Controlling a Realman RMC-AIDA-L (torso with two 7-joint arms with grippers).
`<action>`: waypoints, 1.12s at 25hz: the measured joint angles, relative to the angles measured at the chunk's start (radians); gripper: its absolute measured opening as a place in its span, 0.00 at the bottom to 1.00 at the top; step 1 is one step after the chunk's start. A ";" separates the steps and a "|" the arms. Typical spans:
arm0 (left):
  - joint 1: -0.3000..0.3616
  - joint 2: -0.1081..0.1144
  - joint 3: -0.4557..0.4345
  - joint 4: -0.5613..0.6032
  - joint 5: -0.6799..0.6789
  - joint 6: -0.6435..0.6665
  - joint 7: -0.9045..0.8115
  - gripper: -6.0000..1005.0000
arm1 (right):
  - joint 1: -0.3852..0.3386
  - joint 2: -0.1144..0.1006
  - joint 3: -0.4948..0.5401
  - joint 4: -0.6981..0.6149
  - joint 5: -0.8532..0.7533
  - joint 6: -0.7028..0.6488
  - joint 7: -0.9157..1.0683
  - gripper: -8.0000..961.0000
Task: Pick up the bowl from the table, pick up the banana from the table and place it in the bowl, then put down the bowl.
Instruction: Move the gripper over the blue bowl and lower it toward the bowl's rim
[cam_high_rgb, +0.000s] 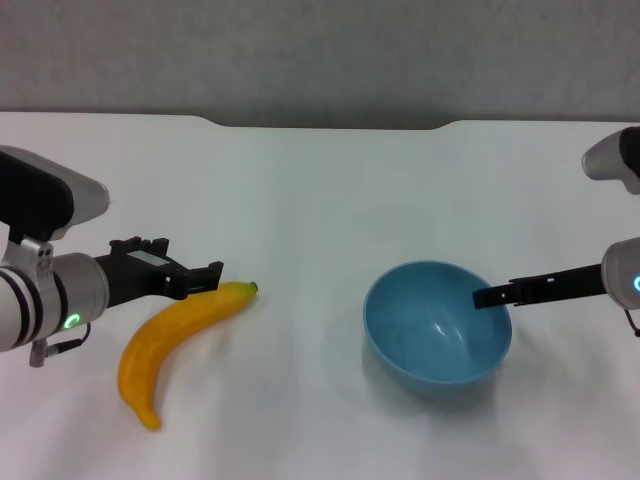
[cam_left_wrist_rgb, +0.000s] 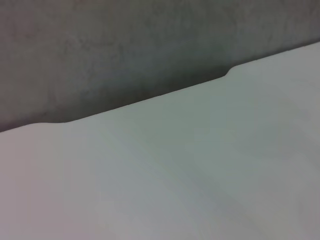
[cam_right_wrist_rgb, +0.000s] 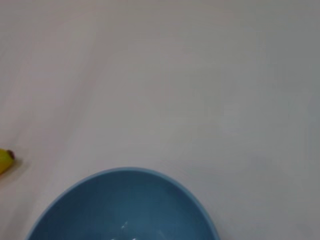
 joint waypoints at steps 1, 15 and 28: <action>0.000 0.000 0.000 0.003 -0.004 0.002 0.000 0.89 | 0.003 0.001 -0.002 0.009 0.000 -0.010 -0.001 0.90; -0.001 0.001 0.003 0.017 -0.035 0.008 0.007 0.89 | 0.066 0.005 -0.042 0.113 0.037 -0.048 -0.028 0.86; 0.002 0.002 0.016 0.017 -0.036 0.013 0.007 0.89 | 0.074 0.003 -0.071 0.137 0.030 -0.044 -0.027 0.76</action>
